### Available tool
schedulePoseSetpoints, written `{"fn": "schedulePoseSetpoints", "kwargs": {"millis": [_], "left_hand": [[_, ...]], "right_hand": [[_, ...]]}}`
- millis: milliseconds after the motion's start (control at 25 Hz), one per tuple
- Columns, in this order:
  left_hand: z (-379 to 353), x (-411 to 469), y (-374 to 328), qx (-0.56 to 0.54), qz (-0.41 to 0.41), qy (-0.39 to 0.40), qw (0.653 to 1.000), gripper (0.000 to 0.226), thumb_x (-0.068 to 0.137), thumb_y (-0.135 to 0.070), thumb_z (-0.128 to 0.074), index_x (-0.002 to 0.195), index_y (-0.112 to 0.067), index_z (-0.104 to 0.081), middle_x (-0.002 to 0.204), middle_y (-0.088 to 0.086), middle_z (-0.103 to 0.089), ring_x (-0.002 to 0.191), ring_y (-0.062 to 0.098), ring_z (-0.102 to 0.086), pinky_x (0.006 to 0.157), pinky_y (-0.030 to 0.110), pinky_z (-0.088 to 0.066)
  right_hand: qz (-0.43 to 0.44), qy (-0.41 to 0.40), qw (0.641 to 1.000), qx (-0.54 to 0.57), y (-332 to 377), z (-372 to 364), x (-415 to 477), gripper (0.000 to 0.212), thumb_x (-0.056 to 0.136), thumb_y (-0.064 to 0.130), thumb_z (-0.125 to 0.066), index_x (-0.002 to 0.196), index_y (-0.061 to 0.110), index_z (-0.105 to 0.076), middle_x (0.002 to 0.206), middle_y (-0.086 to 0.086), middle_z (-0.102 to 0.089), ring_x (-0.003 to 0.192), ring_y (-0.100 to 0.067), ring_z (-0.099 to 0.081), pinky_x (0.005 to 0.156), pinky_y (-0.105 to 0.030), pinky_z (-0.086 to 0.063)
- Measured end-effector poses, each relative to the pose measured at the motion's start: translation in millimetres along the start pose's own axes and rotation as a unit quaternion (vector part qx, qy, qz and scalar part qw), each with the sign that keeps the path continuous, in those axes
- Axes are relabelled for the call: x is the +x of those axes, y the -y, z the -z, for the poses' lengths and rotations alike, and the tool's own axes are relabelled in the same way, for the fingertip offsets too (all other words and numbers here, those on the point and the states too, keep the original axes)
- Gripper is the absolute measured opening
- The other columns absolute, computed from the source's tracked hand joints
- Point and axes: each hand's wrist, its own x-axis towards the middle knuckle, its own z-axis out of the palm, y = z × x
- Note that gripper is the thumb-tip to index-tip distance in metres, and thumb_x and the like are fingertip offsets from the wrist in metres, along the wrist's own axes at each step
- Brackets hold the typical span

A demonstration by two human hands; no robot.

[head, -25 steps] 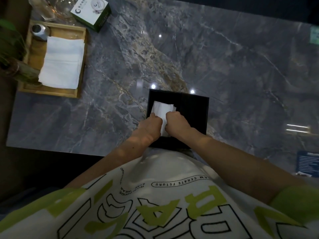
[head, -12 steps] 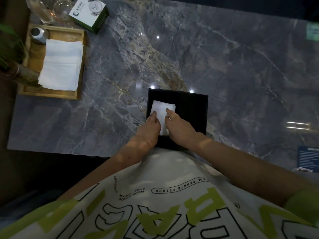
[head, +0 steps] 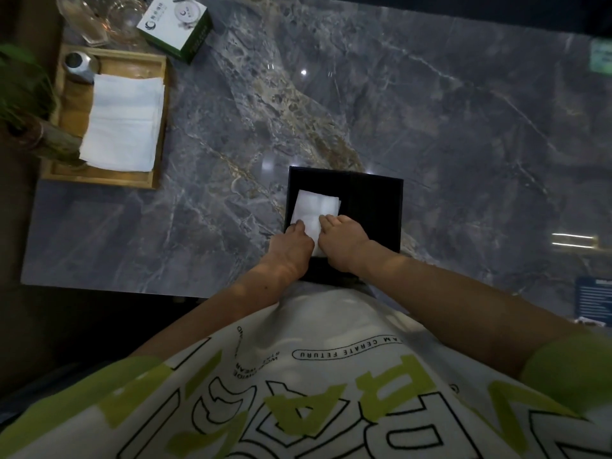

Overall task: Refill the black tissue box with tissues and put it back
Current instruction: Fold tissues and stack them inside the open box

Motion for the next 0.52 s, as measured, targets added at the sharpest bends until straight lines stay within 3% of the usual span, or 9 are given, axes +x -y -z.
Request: {"fn": "schedulePoseSetpoints", "kwargs": {"millis": [200,320,520], "left_hand": [[-1.5,-2.1,1.9,0.005,-0.013,-0.005,1.000,0.052,0.092,-0.012,-0.056,0.142,-0.005,-0.041,0.159,0.017,-0.011,0.145,0.029,-0.022,0.101,0.045,-0.044],[-4.1,-5.5,5.8,-0.009,-0.033,-0.038,0.999,0.060,0.092,-0.014,-0.054,0.146,-0.002,-0.032,0.161,0.015,-0.009,0.148,0.027,-0.016,0.103,0.045,-0.043],[-10.3,-21.0,19.9,-0.052,-0.099,-0.147,0.983,0.062,0.092,-0.017,-0.049,0.148,-0.005,-0.026,0.160,0.012,-0.017,0.146,0.027,-0.021,0.108,0.044,-0.038]], "right_hand": [[-0.001,-0.019,0.999,0.033,-0.6,-1.7,-2.3,0.054,0.097,0.028,-0.050,0.146,0.009,-0.040,0.161,-0.018,-0.020,0.147,-0.027,-0.025,0.120,-0.037,-0.019],[-0.009,-0.047,0.992,0.115,-3.0,0.8,-3.8,0.053,0.096,0.022,-0.053,0.143,0.003,-0.041,0.159,-0.018,-0.025,0.144,-0.028,-0.030,0.118,-0.037,-0.023],[-0.076,-0.140,0.932,0.326,-4.2,1.2,-16.2,0.057,0.094,0.003,-0.047,0.149,-0.001,-0.032,0.161,-0.016,-0.023,0.147,-0.027,-0.026,0.118,-0.035,-0.027]]}}
